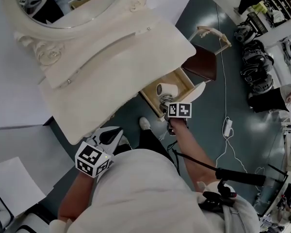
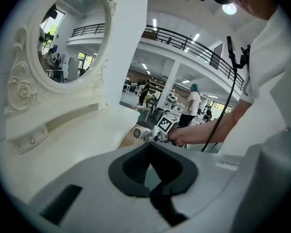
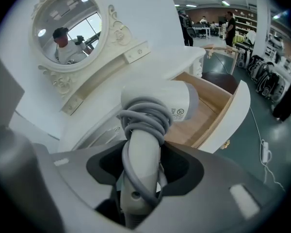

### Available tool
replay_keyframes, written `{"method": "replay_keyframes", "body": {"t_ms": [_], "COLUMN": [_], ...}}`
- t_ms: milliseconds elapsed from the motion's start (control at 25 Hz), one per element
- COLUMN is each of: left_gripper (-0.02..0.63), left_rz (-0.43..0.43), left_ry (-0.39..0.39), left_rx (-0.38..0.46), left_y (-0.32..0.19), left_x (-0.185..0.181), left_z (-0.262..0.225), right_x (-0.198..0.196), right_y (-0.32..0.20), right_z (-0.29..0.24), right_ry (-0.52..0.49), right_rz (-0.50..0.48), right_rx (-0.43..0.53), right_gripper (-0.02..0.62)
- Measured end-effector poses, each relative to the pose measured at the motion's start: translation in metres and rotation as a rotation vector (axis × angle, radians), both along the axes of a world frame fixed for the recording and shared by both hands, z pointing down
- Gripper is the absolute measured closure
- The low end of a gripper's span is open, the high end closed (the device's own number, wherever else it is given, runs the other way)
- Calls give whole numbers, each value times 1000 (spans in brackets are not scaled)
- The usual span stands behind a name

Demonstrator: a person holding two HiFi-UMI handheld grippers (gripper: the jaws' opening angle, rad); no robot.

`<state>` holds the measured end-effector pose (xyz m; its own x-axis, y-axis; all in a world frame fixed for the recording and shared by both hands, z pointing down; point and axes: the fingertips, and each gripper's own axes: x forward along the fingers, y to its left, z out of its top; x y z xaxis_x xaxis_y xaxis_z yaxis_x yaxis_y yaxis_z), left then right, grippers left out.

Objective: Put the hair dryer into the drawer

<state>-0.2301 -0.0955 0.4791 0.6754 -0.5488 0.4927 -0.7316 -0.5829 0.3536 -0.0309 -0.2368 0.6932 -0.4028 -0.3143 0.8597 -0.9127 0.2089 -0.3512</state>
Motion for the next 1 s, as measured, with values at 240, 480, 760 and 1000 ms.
{"method": "replay_keyframes", "body": {"t_ms": [240, 480, 760, 1000], "left_gripper": [604, 604, 604, 604], "left_rz": [-13, -60, -113, -146], "left_ry": [-14, -31, -60, -87], "left_rx": [-10, -34, -64, -89], "left_y": [-29, -55, -75, -88], "left_x": [4, 5, 6, 6], "left_z": [-4, 0, 6, 8], "right_x": [15, 33, 46, 54], "right_y": [-36, -72, -103, -132], "right_z": [22, 51, 75, 91], "right_ry": [7, 27, 37, 69], "right_rz": [74, 143, 224, 272], "right_rx": [-61, -111, -149, -132], "right_gripper": [388, 388, 388, 388]}}
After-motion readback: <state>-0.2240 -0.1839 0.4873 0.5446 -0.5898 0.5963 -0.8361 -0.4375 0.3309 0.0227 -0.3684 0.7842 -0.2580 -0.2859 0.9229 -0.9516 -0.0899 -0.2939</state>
